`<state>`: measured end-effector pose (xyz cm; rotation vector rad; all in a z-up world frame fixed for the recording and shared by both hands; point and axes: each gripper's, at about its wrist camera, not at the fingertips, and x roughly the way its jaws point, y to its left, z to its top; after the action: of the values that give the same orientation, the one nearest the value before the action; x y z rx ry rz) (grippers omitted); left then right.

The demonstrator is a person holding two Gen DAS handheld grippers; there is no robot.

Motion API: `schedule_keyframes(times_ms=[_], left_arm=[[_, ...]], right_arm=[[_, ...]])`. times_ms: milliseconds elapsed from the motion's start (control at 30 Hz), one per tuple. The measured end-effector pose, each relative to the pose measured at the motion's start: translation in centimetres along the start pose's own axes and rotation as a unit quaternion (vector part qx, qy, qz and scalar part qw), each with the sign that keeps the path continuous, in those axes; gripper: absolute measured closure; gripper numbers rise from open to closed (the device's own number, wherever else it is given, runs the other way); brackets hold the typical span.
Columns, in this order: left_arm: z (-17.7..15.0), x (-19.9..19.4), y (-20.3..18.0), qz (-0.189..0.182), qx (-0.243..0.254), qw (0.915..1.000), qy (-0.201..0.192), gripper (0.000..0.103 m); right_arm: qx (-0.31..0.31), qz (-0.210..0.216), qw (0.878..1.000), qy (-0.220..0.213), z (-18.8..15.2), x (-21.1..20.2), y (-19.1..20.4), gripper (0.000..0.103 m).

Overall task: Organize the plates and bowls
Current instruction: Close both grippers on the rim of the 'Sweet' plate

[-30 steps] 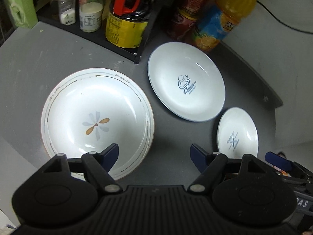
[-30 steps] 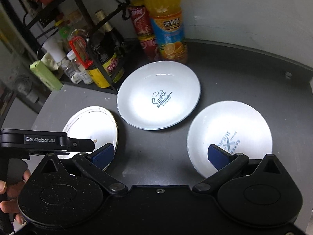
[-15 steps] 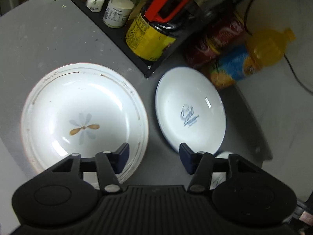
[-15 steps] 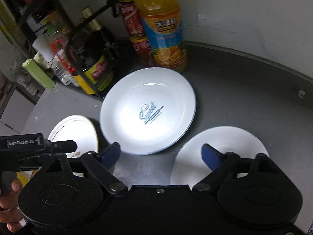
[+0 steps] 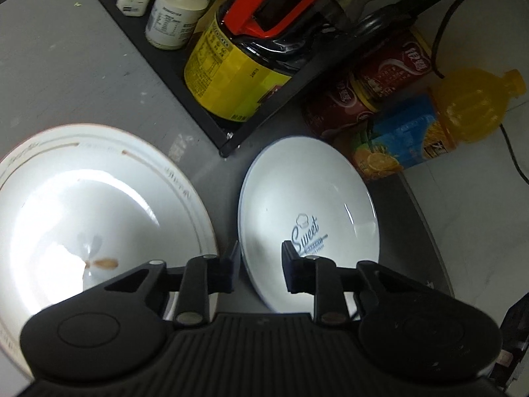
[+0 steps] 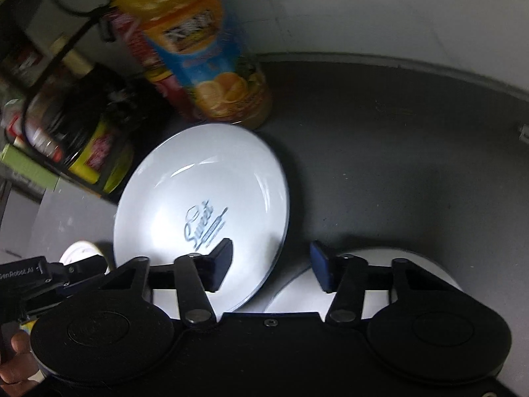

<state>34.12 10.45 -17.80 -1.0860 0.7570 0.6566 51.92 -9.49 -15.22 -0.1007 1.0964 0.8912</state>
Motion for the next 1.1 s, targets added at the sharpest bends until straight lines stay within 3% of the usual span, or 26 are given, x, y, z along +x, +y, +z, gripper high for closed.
schedule_keyframes(times_ms=[267, 567, 800, 1100], left_arm=[[2.7, 2.4, -0.4, -0.001, 0.024, 0.9997, -0.005, 0.082], [4.0, 4.3, -0.7, -0.002, 0.031, 0.9994, 0.017, 0.082], [5.5, 2.5, -0.3, 0.012, 0.037, 0.9992, 0.002, 0.081], [5.2, 6.0, 0.3, 0.025, 0.038, 0.9983, 0.037, 0.082]], right_arm=[[0.013, -0.006, 1.000, 0.014, 1.2, 3.5, -1.2, 0.066], [0.029, -0.003, 0.999, 0.024, 1.9, 5.0, -1.9, 0.068], [0.041, -0.005, 0.999, 0.019, 1.8, 4.9, -2.1, 0.068], [0.032, -0.012, 0.999, 0.012, 1.7, 5.3, -1.0, 0.067]])
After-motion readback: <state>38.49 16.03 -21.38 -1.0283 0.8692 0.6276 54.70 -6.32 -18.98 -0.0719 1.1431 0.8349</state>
